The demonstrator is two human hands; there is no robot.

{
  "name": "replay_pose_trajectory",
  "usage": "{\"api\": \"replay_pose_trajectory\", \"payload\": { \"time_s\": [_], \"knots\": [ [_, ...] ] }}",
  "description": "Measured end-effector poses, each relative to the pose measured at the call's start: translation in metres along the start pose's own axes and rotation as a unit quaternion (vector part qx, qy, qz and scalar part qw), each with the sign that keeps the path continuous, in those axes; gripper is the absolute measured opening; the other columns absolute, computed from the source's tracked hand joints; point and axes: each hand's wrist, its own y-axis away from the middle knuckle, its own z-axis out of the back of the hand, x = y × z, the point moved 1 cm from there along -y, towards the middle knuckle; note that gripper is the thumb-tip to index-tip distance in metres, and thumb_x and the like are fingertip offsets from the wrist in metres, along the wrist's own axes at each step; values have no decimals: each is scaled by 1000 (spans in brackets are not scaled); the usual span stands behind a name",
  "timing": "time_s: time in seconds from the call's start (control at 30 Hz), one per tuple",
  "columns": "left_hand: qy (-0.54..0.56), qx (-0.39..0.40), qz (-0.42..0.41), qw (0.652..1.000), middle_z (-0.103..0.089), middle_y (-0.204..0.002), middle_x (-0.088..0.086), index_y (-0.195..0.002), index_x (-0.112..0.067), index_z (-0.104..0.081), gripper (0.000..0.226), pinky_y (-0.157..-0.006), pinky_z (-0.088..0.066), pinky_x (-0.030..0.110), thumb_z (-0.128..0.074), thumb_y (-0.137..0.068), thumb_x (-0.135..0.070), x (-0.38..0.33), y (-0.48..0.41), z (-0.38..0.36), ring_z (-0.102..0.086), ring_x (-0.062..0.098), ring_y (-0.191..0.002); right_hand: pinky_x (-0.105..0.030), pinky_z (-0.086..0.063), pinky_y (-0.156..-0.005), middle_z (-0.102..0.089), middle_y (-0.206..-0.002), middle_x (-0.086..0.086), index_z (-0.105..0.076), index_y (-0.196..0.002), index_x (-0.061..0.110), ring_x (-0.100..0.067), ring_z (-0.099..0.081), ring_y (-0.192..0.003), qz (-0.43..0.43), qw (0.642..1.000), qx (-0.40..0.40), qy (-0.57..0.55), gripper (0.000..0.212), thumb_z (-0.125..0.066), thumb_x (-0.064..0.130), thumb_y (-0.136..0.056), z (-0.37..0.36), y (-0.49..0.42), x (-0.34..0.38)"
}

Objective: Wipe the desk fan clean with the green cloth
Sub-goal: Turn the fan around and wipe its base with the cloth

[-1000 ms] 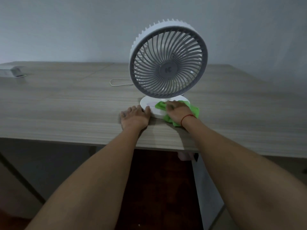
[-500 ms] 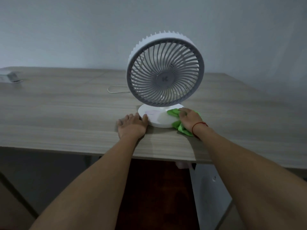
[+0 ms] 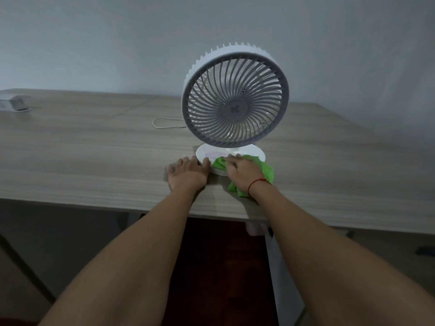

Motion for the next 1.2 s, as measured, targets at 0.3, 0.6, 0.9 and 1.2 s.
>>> {"api": "replay_pose_trajectory", "payload": {
  "time_s": [0.3, 0.6, 0.9, 1.2],
  "knots": [
    [11, 10, -4, 1000, -48, -142, 12, -136, -16, -46, 62, -114, -21, 50, -15, -96, -52, -2, 3, 2, -36, 27, -137, -32, -21, -118, -32, -155, -15, -43, -142, 8, -28, -27, -145, -67, 997, -40, -15, 45, -35, 21, -99, 21, 14, -19],
    [16, 5, -8, 1000, -46, -144, 11, -136, -13, -47, 64, -115, -19, 50, -15, -96, -52, 0, 1, -3, -34, 26, -139, -43, -8, -122, -28, -158, -6, -37, -144, 11, -22, -15, -149, -110, 990, -7, 92, 51, -24, 32, -99, -5, -11, 6],
    [63, -82, -1, 995, -63, -122, 18, -116, -8, -64, 61, -104, -36, 45, -25, -96, -50, -3, 19, 7, -54, 35, -118, -41, -13, -122, -28, -158, -11, -34, -147, 11, -25, -20, -148, -51, 997, 0, -54, 50, -22, 28, -101, 17, 13, 4],
    [232, 118, -63, 964, -70, -105, 19, -101, -3, -67, 59, -85, -50, 36, -47, -90, -58, -37, 44, 24, -65, 33, -101, -41, -43, -97, -63, -123, -16, -62, -116, 7, -36, -58, -115, -245, 958, -128, 71, 65, -49, 61, -81, 44, 47, -33]
  ]
}}
